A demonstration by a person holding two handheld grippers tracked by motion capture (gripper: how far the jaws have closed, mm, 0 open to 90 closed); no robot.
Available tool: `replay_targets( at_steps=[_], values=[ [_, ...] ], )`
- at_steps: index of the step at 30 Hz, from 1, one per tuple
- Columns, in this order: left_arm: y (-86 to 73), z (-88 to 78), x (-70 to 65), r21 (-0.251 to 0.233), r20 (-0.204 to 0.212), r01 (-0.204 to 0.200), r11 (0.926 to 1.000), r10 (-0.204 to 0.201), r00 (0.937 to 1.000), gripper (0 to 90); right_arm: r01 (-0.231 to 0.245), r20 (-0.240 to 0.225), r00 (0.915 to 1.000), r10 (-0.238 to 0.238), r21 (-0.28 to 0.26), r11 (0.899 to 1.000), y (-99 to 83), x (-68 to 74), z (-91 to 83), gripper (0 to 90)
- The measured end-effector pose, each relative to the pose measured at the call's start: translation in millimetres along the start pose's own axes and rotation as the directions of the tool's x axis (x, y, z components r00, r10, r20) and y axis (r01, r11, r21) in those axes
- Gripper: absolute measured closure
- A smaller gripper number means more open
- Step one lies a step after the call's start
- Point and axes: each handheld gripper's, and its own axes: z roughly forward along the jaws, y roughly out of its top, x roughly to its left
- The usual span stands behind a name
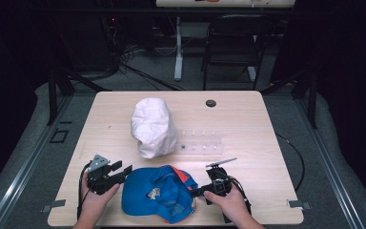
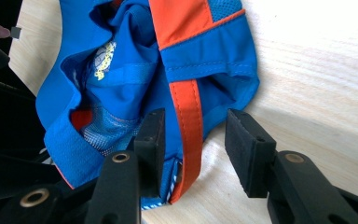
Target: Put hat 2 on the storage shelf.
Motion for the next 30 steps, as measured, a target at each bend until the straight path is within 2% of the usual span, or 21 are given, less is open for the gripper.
replay_targets(
  at_steps=[4, 5, 6, 7, 8, 11, 12, 17, 18, 20, 23, 25, 26, 28, 30],
  values=[
    [-0.4, -1.0, 0.2, 0.002, -0.003, -0.003, 1.0, 0.003, 1.0, 49.4, -0.006, -0.009, 0.9999, 0.006, 0.004, 1.0, 2.5, 3.0, 5.1, 61.1],
    [-0.5, -1.1, 0.1, 0.001, -0.002, -0.005, 1.0, 0.005, 1.0, 49.4, 0.014, -0.014, 0.9998, -0.014, 0.03, 0.999, 4.2, 3.3, 5.0, 62.4],
    [-0.5, -1.4, -0.1, 0.001, -0.004, -0.007, 1.0, 0.007, 1.0, 49.4, 0.008, -0.013, 0.9999, -0.007, 0.03, 1.0, 4.7, 5.2, 6.5, 64.9],
    [-0.3, -2.3, 0.2, 0.007, -0.001, -0.007, 1.0, 0.007, 1.0, 49.4, 0.009, -0.006, 0.9999, -0.009, 0.035, 0.999, 5.5, 6.5, 8.1, 68.2],
    [-0.2, -2.8, 0.3, 0.012, -0.002, -0.006, 0.9999, 0.006, 1.0, 49.4, 0.027, 0.013, 0.9995, -0.027, 0.055, 0.998, 7.3, 7.7, 10.6, 75.3],
    [-0.3, -1.6, 0.9, -0.001, 0.004, 0.004, 1.0, -0.004, 1.0, 49.4, 0.022, 0.021, 0.9995, -0.023, 0.058, 0.998, 8.3, 9.4, 12.3, 77.4],
    [0.2, -1.9, 1.5, 0.009, 0.005, 0.006, 0.9999, -0.006, 1.0, 49.4, 0.021, 0.023, 0.9995, -0.022, 0.06, 0.998, 9.1, 9.7, 12.1, 78.0],
    [0.2, -0.4, 1.2, 0.003, 0.008, -0.001, 1.0, 0.001, 1.0, 49.5, 0.009, 0.015, 0.9998, -0.009, 0.039, 0.999, 13.9, 10.0, 6.1, 79.3],
    [0.2, -1.1, 2.0, 0.002, 0.009, 0.003, 1.0, -0.003, 1.0, 49.5, 0.002, 0.012, 0.9999, -0.002, 0.008, 1.0, 15.2, 7.8, 2.4, 79.5],
    [-0.2, -1.1, 1.9, -0.002, 0.006, 0.004, 1.0, -0.004, 1.0, 49.5, -0.005, 0.012, 0.9999, 0.005, -0.003, 1.0, 15.8, 6.0, -0.1, 79.6],
    [-0.3, -1.7, 2.7, -0.007, 0.004, 0.005, 1.0, -0.005, 1.0, 49.6, -0.055, -0.007, 0.9985, 0.055, -0.022, 0.998, 17.8, -1.6, -8.4, 79.7],
    [-0.1, -2.7, 4.2, 0.007, 0.004, 0.014, 0.9999, -0.014, 0.9999, 49.6, -0.085, -0.01, 0.9963, 0.085, -0.035, 0.996, 19.5, -7.2, -13.2, 79.7],
    [-0.4, -2.7, 3.9, 0.006, 0.002, 0.017, 0.9998, -0.017, 0.9999, 49.8, -0.104, -0.007, 0.9946, 0.104, -0.048, 0.993, 22.1, -12.4, -20.3, 79.8],
    [-0.8, -2.4, 2.4, -0.009, -0.001, 0.011, 0.9999, -0.011, 0.9999, 49.8, -0.102, -0.005, 0.9948, 0.102, -0.055, 0.993, 23.1, -14.3, -22.7, 79.8],
    [-0.1, -3.0, 0.6, -0.006, -0.005, -0.004, 1.0, 0.004, 1.0, 49.8, -0.122, -0.006, 0.9925, 0.122, -0.073, 0.99, 26.8, -19.5, -33.2, 79.9]
  ],
)
